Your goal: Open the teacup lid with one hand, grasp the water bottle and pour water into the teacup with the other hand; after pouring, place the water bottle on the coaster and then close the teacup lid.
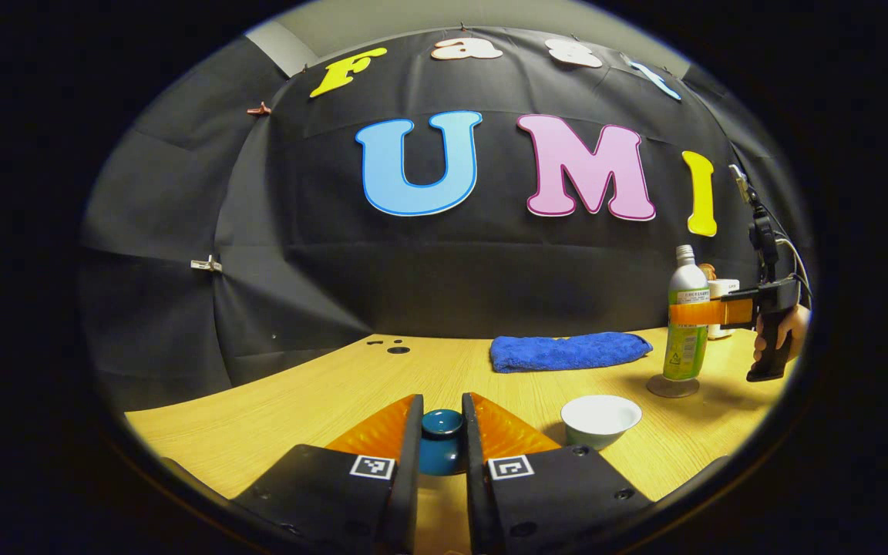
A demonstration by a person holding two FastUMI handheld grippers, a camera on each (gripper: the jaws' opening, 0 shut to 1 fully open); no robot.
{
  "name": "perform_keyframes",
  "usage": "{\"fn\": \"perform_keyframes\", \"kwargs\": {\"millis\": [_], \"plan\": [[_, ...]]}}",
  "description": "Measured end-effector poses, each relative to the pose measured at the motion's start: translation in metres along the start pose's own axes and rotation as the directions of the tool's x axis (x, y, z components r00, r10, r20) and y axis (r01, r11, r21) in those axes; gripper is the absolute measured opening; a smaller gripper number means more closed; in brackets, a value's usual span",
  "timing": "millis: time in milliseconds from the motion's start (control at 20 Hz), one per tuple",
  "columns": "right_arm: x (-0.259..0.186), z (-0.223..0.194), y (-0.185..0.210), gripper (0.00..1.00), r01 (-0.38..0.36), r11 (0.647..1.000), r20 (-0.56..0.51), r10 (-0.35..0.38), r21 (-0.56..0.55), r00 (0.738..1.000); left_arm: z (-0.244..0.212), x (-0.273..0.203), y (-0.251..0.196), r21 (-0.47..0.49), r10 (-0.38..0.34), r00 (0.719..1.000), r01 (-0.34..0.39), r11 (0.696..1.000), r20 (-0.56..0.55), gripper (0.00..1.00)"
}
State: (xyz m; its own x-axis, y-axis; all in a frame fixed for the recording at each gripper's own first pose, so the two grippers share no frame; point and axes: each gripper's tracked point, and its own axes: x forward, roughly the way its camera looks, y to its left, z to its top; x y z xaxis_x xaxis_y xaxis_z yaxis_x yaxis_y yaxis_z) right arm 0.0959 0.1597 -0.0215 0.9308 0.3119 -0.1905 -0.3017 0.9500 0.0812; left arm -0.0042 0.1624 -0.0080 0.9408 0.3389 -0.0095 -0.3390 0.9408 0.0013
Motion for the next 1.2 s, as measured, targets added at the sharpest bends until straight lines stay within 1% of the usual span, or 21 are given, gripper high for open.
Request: {"fn": "perform_keyframes", "kwargs": {"millis": [100, 250, 450, 750, 800, 850, 950, 1050, 1200], "plan": [[0.001, -0.004, -0.001, 0.78, 0.011, 0.999, -0.008, -0.011, 0.038, 1.0, 0.0, 0.001, 0.0, 0.0, 0.0, 1.0, 0.0, 1.0, 0.0, 0.3], [0.0, -0.007, -0.004, 0.78, 0.033, 0.997, -0.015, -0.032, 0.065, 0.999, 0.001, 0.0, 0.0, 0.0, 0.0, 1.0, 0.0, 1.0, 0.0, 0.3], [-0.002, -0.008, -0.01, 0.78, 0.058, 0.996, -0.017, -0.057, 0.065, 0.998, 0.0, 0.001, 0.0, 0.0, 0.0, 1.0, 0.0, 1.0, 0.0, 0.3], [-0.003, -0.008, -0.01, 0.78, 0.055, 0.997, -0.016, -0.055, 0.05, 0.998, 0.0, 0.0, 0.0, 0.0, 0.0, 1.0, 0.0, 1.0, 0.0, 0.3], [-0.003, -0.008, -0.01, 0.75, 0.054, 0.998, -0.016, -0.053, 0.044, 0.998, 0.0, 0.0, 0.0, 0.0, 0.0, 1.0, 0.0, 1.0, 0.0, 0.3], [-0.004, -0.008, -0.011, 0.8, 0.05, 0.998, -0.016, -0.05, 0.037, 0.999, 0.0, 0.0, 0.0, 0.0, 0.0, 1.0, 0.0, 1.0, 0.0, 0.3], [-0.003, -0.008, -0.01, 0.81, 0.038, 0.999, -0.02, -0.037, 0.033, 0.999, 0.0, 0.001, 0.0, 0.0, 0.001, 1.0, -0.001, 1.0, 0.0, 0.3], [-0.001, -0.014, -0.008, 0.82, 0.015, 0.998, -0.042, -0.012, 0.064, 0.999, 0.001, 0.0, 0.0, 0.0, 0.001, 1.0, -0.001, 1.0, 0.0, 0.3], [-0.001, -0.027, -0.009, 0.86, 0.012, 0.995, -0.087, -0.004, 0.094, 0.996, 0.0, 0.0, 0.0, 0.0, 0.004, 1.0, -0.004, 1.0, 0.0, 0.3]]}}
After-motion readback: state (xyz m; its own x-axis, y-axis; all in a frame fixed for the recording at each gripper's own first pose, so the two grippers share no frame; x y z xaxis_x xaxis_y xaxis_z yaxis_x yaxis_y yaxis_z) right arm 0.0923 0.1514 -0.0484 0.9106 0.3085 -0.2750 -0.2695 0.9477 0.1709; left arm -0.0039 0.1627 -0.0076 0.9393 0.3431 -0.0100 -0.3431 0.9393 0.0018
